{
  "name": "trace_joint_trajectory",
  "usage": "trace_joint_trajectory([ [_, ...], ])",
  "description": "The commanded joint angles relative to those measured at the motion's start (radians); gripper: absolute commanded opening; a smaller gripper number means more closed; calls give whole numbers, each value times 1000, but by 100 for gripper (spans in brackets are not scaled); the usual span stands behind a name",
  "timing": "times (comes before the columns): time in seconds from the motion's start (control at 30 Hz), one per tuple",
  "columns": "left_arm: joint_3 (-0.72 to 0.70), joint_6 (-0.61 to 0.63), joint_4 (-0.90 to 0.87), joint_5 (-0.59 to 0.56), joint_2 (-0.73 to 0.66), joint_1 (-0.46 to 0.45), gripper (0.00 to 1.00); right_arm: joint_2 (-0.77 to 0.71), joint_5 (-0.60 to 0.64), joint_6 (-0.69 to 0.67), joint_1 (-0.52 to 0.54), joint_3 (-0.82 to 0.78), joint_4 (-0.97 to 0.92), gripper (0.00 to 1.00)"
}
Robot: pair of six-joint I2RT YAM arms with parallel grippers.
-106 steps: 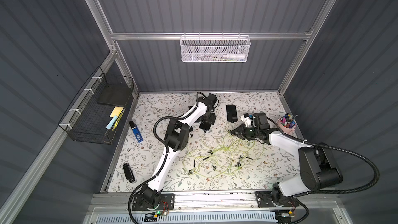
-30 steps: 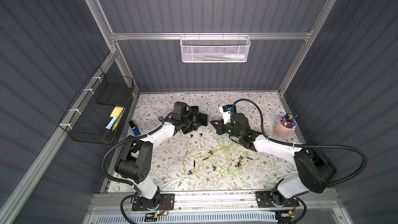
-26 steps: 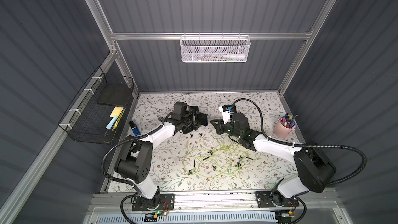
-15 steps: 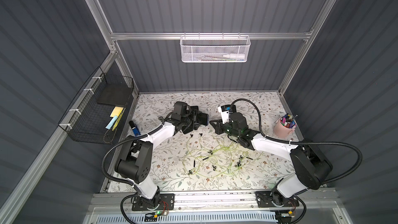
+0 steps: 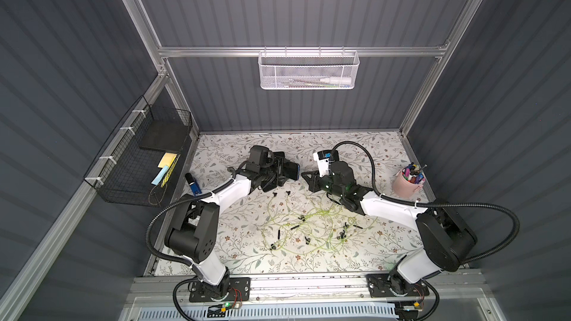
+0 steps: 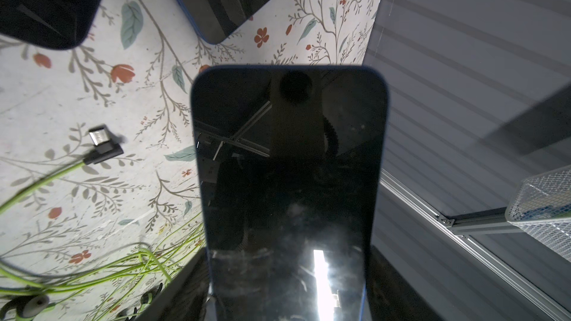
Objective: Plug wired earphones into phones
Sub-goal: Insert the wired earphone into the phone.
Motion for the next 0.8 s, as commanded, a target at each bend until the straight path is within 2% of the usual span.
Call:
trace_joint_trajectory([
  [0.0,-5,23,43,17,-42,-13,0,5,18,0,4,29,9,0],
  [0.77,-4,49,67,15,-39,-37,0,16,55,-5,3,56,-23,0],
])
